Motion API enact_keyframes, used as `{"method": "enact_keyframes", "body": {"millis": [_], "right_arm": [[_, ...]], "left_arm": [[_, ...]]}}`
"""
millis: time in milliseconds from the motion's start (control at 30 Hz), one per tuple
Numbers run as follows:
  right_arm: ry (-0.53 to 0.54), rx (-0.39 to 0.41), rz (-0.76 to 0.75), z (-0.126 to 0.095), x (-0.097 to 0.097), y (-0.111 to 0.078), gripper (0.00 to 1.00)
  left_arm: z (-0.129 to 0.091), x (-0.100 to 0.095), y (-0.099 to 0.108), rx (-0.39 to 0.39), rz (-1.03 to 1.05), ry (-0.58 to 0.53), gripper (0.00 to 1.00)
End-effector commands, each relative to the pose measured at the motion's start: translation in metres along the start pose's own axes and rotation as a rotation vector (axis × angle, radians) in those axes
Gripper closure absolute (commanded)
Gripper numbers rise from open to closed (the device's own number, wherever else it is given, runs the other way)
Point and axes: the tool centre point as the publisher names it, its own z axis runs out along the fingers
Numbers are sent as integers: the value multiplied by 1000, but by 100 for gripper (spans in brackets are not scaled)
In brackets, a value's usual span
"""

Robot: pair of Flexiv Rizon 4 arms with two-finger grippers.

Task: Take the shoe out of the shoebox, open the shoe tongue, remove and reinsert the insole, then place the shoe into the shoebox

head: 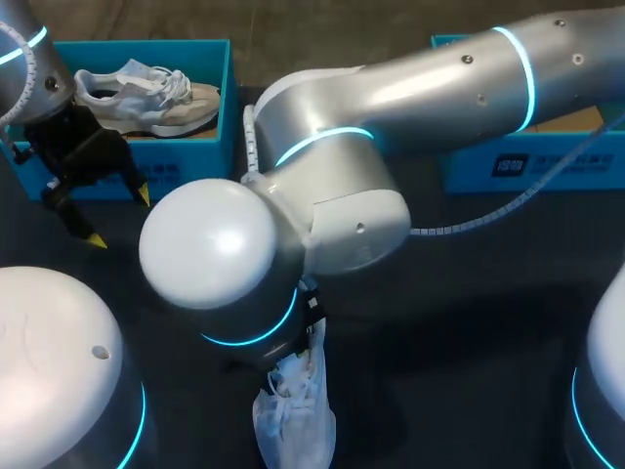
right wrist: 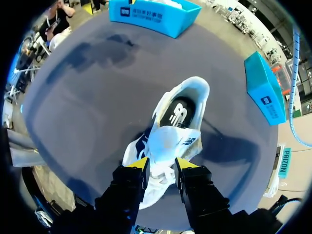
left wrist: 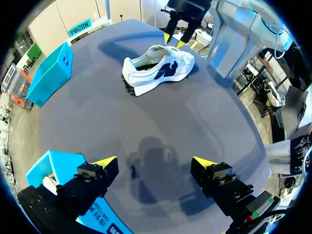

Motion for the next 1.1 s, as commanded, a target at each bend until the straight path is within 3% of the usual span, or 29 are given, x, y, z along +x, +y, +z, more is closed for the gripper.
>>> {"method": "enact_keyframes", "body": {"millis": [33,367,700,867,1100], "right_arm": [[-26,-9,1130,10,7,-3,69],[-51,-34,1204,23,-5,-2,72],[-7,-30,1200,43,-3,19,75],[-20,-39,1183,32,-4,25,75],[-74,-61,1192,6,-9,18,75]], "left_arm": [[0,1,0,-2,0,0,0],[0,1,0,-2,0,0,0],[0,1,0,-2,0,0,0],[0,1,0,-2,0,0,0],[0,1,0,-2,0,0,0]]}}
